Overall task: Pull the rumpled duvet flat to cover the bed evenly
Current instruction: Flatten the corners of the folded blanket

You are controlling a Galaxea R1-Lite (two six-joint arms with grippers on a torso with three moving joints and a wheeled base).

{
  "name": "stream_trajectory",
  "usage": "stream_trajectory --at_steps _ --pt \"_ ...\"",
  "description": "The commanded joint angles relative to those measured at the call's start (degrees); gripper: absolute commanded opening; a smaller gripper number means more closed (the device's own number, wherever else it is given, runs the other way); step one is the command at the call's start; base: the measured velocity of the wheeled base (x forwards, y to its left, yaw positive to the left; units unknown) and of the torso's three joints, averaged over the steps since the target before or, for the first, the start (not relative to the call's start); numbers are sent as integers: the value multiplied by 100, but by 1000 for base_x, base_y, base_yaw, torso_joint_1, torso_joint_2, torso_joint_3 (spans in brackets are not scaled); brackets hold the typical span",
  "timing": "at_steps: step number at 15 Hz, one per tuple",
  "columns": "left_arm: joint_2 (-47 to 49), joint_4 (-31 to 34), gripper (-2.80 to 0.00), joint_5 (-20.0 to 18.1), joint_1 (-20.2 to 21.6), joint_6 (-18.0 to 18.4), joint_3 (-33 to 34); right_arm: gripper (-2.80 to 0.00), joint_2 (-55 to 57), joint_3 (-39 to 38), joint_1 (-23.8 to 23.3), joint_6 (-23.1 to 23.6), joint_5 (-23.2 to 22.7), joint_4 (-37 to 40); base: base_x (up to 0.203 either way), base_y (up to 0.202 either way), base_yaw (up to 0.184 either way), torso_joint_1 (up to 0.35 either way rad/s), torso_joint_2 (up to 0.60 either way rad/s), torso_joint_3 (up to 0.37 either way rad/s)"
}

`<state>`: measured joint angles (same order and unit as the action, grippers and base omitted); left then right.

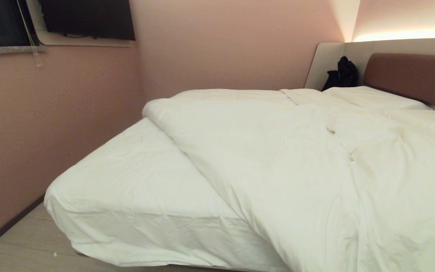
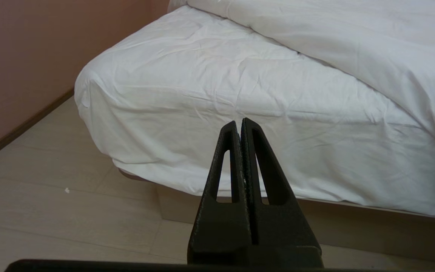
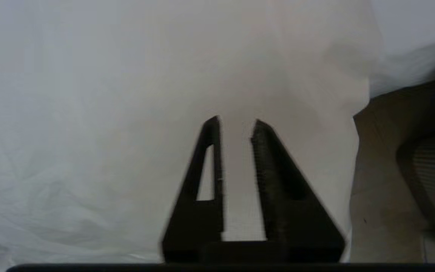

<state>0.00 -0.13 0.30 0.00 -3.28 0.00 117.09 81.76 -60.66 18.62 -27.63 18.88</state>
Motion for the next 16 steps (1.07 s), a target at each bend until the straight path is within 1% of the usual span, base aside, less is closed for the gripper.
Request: stream_trajectory --at_steps 1,5,7,8,10,13,16 --pt "0 -4 -280 5 0 -6 0 0 175 69 -7 247 -58 18 0 0 0 0 0 0" --pt "0 -4 -280 5 0 -6 0 0 314 129 -25 291 -73 19 0 0 0 0 0 0" --pt "0 -4 -280 5 0 -6 0 0 303 122 -45 389 -111 36 0 0 0 0 0 0" --pt "0 -4 -280 5 0 -6 0 0 305 96 -51 570 -170 69 0 0 0 0 0 0" --pt "0 -4 -280 5 0 -6 0 0 332 85 -51 688 -282 79 0 0 0 0 0 0" --pt "0 -4 -280 5 0 -6 0 0 552 114 -51 788 -578 64 0 0 0 0 0 0" --pt "0 -4 -280 5 0 -6 0 0 883 249 -43 827 -663 28 0 0 0 0 0 0"
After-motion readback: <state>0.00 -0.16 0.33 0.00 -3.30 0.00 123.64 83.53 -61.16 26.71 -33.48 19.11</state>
